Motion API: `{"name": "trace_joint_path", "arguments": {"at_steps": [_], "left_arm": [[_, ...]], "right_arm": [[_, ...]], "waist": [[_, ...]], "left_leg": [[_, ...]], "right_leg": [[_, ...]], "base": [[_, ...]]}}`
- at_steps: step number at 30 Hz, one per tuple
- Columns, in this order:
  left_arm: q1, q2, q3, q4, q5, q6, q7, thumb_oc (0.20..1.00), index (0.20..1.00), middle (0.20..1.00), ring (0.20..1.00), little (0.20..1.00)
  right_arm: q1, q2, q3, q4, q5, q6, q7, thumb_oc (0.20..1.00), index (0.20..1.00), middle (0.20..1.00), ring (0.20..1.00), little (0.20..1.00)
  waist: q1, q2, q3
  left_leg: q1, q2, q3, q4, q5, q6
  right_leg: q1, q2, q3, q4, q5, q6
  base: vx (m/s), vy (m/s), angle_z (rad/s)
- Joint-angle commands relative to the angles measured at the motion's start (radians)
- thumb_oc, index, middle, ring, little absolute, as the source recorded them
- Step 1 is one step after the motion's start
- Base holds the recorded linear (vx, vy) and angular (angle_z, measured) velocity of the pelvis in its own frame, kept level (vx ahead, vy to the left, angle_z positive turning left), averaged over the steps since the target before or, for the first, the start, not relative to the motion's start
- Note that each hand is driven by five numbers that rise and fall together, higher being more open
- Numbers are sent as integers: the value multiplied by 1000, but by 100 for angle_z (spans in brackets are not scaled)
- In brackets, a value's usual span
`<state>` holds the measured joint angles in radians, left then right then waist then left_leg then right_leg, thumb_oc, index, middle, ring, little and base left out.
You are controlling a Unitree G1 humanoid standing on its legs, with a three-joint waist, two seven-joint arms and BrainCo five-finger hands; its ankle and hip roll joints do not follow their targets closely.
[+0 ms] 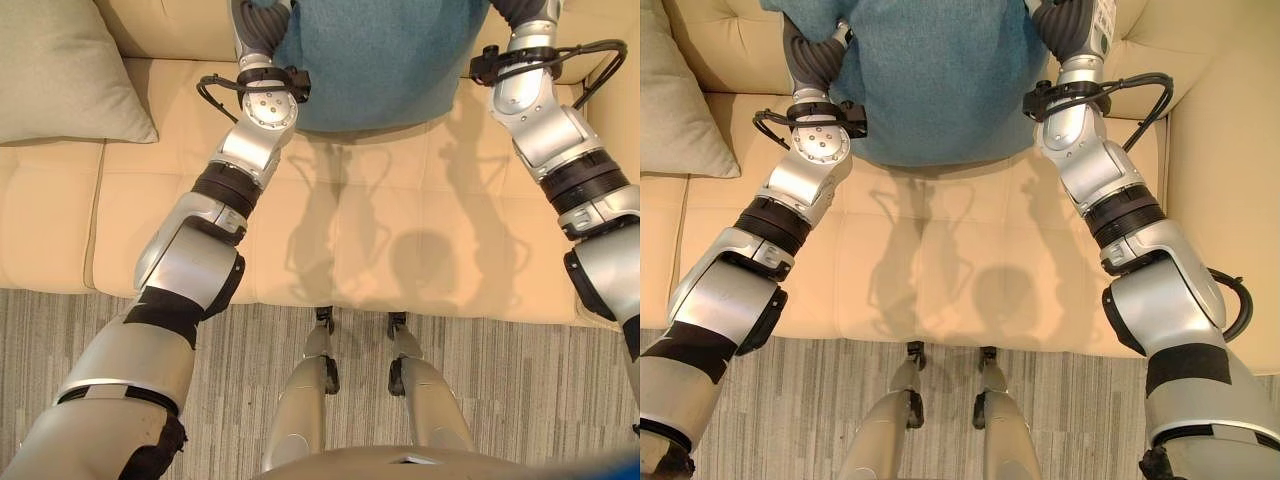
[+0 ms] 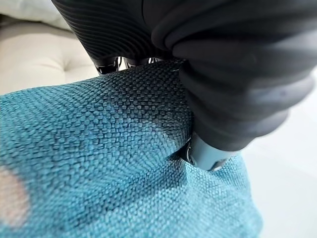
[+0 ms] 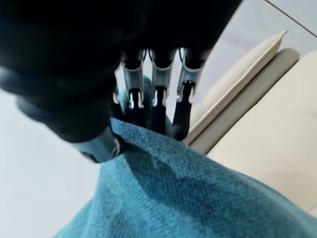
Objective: Pick up all the scattered cushions and arrange them neatly on the sofa.
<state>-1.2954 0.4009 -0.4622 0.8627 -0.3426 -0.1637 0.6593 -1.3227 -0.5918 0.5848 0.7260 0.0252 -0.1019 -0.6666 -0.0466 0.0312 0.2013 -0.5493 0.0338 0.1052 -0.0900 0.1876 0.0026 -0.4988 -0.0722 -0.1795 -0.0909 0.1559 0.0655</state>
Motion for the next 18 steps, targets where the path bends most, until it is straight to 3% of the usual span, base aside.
{"name": "trace_joint_path", "arguments": {"at_steps": [1, 9, 10, 11, 12, 13, 14, 18], "left_arm": [[-223, -25, -84, 37, 12, -116, -39, 200, 200, 200, 200, 200], [-189, -7, -67, 109, 3, -92, -73, 200, 200, 200, 200, 200], [-189, -7, -67, 109, 3, -92, -73, 288, 288, 288, 288, 288], [-182, -7, -66, 129, -3, -88, -92, 1000, 1000, 1000, 1000, 1000], [-181, -4, -67, 145, -9, -85, -102, 1000, 1000, 1000, 1000, 1000], [-179, -4, -67, 153, -15, -84, -109, 1000, 1000, 1000, 1000, 1000], [-171, 0, -62, 169, -31, -82, -124, 1000, 1000, 1000, 1000, 1000], [-164, 61, -67, 206, -33, -66, -173, 1000, 1000, 1000, 1000, 1000]], "right_arm": [[-176, 46, 0, 11, -6, -91, 9, 200, 200, 200, 200, 200], [-137, 45, -2, 67, 16, -73, 44, 200, 200, 200, 200, 200], [-137, 45, -2, 67, 16, -73, 44, 200, 200, 200, 200, 200], [-132, 45, 0, 87, 19, -68, 57, 200, 200, 200, 200, 200], [-133, 46, 7, 105, 22, -62, 68, 445, 445, 445, 445, 445], [-133, 46, 12, 117, 25, -59, 76, 893, 893, 893, 893, 893], [-132, 47, 19, 146, 32, -51, 89, 1000, 1000, 1000, 1000, 1000], [-136, 4, 52, 195, 32, -34, 134, 1000, 1000, 1000, 1000, 1000]], "waist": [[22, -44, -57], [22, -48, -19], [22, -48, -20], [24, -49, -15], [24, -49, -15], [25, -50, -14], [26, -51, -12], [31, -52, -13]], "left_leg": [[19, -5, 22, 3, -67, -118], [-46, 0, 26, 3, -45, -126], [-48, 0, 26, 3, -45, -126], [-60, 2, 25, 3, -40, -127], [-63, 1, 23, 3, -39, -127], [-65, 1, 22, 3, -37, -128], [-66, 1, 21, 3, -35, -129], [-56, 0, 20, 3, -36, -131]], "right_leg": [[-19, -59, -11, 12, -29, 106], [-83, -61, -18, 17, -14, 106], [-84, -61, -18, 17, -14, 106], [-94, -61, -20, 17, -13, 105], [-99, -59, -22, 18, -11, 104], [-101, -59, -23, 18, -10, 105], [-100, -59, -24, 18, -10, 105], [-90, -58, -28, 17, -9, 106]], "base": [[0, 0, 0], [0, 0, 0], [0, 0, 0], [0, 0, 0], [0, 0, 0], [0, 0, 0], [0, 0, 0], [-6, -1, 1]]}}
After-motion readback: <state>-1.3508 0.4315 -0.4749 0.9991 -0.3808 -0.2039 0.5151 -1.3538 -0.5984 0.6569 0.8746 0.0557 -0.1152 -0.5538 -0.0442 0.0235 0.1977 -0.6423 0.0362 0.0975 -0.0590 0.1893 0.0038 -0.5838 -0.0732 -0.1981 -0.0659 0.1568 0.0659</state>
